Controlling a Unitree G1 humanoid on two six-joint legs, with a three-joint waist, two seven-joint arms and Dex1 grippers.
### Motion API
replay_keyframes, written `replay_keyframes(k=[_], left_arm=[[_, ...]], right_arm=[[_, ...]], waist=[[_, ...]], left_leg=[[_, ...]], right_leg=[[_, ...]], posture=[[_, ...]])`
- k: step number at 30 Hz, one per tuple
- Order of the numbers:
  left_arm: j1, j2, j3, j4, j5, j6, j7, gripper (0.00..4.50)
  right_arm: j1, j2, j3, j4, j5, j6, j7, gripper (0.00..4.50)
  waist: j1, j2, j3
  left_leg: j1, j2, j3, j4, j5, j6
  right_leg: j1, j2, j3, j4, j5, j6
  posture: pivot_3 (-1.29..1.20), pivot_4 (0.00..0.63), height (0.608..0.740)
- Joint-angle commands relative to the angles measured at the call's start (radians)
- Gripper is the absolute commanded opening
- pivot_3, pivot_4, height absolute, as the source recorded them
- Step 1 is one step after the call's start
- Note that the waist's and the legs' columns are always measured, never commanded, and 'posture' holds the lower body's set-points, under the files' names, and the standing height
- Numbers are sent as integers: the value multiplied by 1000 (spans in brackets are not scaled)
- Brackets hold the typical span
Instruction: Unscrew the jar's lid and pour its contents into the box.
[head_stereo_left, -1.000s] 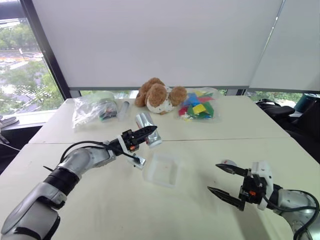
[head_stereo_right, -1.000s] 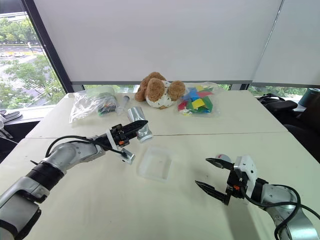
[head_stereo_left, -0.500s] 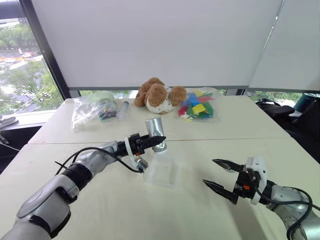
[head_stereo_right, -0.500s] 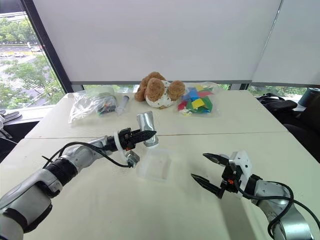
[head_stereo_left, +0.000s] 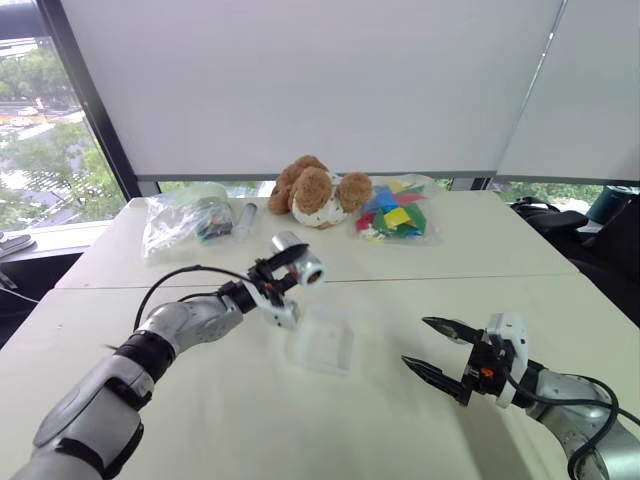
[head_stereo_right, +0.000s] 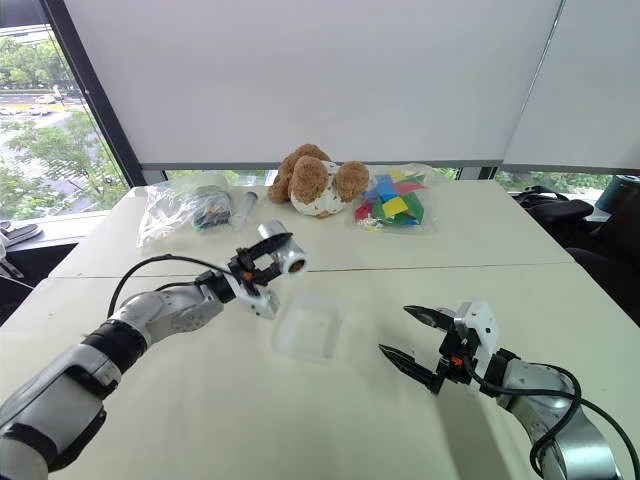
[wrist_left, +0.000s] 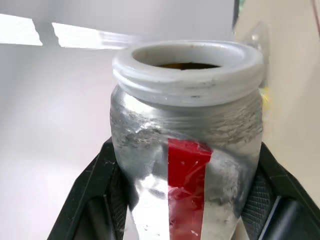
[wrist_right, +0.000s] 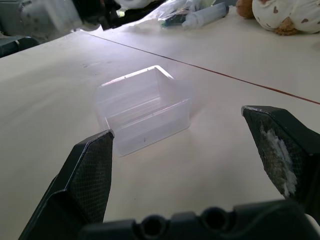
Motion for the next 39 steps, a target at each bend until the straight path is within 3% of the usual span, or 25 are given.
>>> replay_keyframes(k=[1,3,6,9,14,18,20,25,27,29,33,39], left_arm=[[73,-10,176,-170,-505,350,-425,2202],[137,16,237,-278,-707,604,-609,2202],[200,35,298,-375,-839,824,-744,2202],[234,23,344,-432,-887,938,-797,2202],[251,-28,349,-457,-765,886,-770,2202],[220,-43,300,-413,-499,665,-675,2202],[196,-17,242,-371,-268,478,-571,2202],[107,21,154,-290,215,124,-208,2202],[59,64,85,-299,507,63,31,2202],[14,107,-4,-328,799,74,290,2202],[-70,116,-147,-300,1201,268,651,2202],[-144,53,-244,-132,1398,467,890,2202]], right_arm=[[-5,11,-18,-13,15,-22,6,4459],[-7,19,-10,-6,10,-27,7,4459],[-11,29,-1,1,4,-33,11,4459],[-15,32,1,6,3,-38,15,4459],[-17,29,-5,15,2,-48,21,4459],[-9,26,-10,14,1,-56,23,4459],[-6,25,-13,14,1,-59,22,4459],[0,28,-16,18,-1,-65,20,4459],[1,29,-16,19,-2,-67,19,4459],[1,31,-14,20,-3,-69,18,4459],[-4,31,-13,25,-1,-70,17,4459],[-22,32,-11,22,5,-57,5,4459]], waist=[[0,0,0],[0,0,0],[-3,0,0],[5,0,0],[4,0,0],[3,0,0],[3,0,0],[7,0,0],[7,0,0],[6,0,0],[5,0,0],[4,0,0]], left_leg=[[0,0,-1,1,0,0],[0,0,-1,3,0,0],[0,0,-2,4,0,0],[0,0,-3,6,0,0],[-1,-1,-4,8,0,0],[0,0,-4,8,0,1],[0,0,-4,8,0,1],[-1,0,-3,8,0,1],[-1,-1,-3,8,0,1],[-1,-1,-3,8,0,1],[-1,-1,-3,8,-1,1],[-1,-1,-2,8,-1,1]], right_leg=[[0,0,0,0,0,0],[1,1,0,1,0,0],[2,1,0,1,0,0],[3,1,-1,1,0,0],[5,1,-1,0,0,0],[4,2,-1,0,0,0],[4,2,-1,0,0,0],[4,1,-1,-1,0,0],[5,1,-1,-1,0,0],[5,1,-1,-1,1,1],[4,1,-1,-1,1,2],[4,1,-1,-1,1,3]], posture=[[0,150,740],[0,150,740],[0,150,740],[0,150,740],[0,150,740],[0,150,740],[0,150,740],[0,150,740],[0,150,740],[0,150,740],[0,150,740],[0,150,740]])
